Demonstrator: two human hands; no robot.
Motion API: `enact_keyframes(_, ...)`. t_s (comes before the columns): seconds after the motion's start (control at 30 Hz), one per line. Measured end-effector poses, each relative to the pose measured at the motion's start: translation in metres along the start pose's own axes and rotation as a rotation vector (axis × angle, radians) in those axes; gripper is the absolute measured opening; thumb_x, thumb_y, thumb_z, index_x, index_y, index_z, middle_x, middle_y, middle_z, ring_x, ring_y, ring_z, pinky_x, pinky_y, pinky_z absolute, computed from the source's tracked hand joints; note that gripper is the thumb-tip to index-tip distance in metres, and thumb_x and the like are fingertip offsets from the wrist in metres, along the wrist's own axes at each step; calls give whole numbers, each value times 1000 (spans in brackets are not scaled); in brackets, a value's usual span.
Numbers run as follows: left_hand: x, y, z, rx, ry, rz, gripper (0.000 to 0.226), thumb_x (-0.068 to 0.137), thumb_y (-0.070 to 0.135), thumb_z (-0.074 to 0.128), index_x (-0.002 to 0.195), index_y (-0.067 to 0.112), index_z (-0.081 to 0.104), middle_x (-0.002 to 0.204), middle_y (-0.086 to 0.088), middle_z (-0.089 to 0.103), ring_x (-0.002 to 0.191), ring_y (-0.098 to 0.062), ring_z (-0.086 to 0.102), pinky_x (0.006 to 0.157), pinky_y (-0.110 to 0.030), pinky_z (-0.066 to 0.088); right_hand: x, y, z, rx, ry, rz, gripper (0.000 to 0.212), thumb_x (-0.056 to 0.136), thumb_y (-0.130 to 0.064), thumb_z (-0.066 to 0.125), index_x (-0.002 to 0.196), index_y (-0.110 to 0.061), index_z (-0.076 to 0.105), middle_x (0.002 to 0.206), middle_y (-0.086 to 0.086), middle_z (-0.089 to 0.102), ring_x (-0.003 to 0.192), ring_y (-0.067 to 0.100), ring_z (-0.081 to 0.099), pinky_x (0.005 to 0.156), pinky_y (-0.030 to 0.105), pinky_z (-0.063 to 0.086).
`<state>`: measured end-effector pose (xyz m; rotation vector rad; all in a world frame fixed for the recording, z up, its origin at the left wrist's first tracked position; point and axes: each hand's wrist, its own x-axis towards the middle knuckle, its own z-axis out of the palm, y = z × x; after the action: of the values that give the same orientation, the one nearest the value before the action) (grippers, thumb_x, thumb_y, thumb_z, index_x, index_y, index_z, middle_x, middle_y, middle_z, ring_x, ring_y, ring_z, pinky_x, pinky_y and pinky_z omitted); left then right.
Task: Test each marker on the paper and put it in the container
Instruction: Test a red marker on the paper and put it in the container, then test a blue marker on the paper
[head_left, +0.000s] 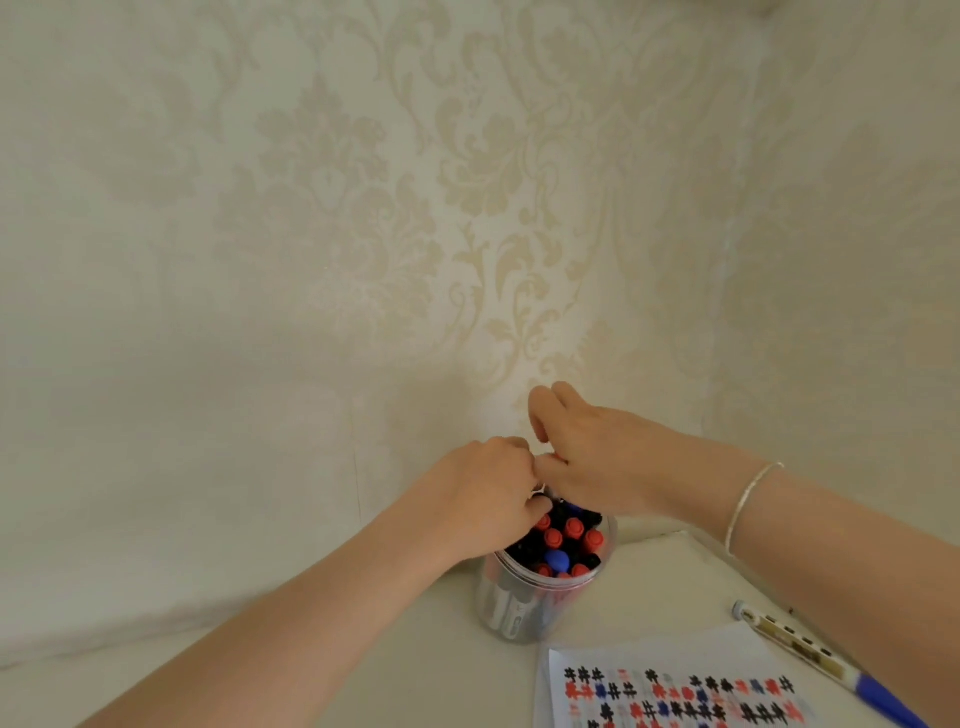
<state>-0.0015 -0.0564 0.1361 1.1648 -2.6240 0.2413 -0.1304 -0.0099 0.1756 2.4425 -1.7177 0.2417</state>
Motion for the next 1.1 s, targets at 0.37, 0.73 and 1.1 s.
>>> enact_keyframes(0.37, 3, -1, 2, 45, 7, 45, 31, 94, 33, 44, 102, 13, 67, 101, -4, 57, 88, -25, 59, 72, -35, 48, 1, 33, 1, 893, -272, 326, 26, 93, -19, 52, 117, -13, 60, 117, 3, 63, 106, 19, 63, 89, 36, 55)
enact_keyframes(0.73, 14, -5, 7, 29, -14, 10, 29, 94, 30, 45, 107, 12, 65, 100, -7, 57, 86, -26, 59, 69, -33, 43, 23, 32, 42, 464, 7, 313, 4, 87, -14, 59, 84, -16, 57, 94, 8, 63, 85, 20, 57, 62, 21, 41)
enact_keyframes(1.1, 70, -35, 4, 11, -291, -209, 21, 83, 26, 67, 96, 13, 76, 92, -10, 73, 87, -25, 66, 74, -30, 49, -36, 73, 57, 1299, 157, 631, 26, 97, -19, 49, 111, -1, 63, 104, 19, 66, 87, 26, 65, 78, 39, 59)
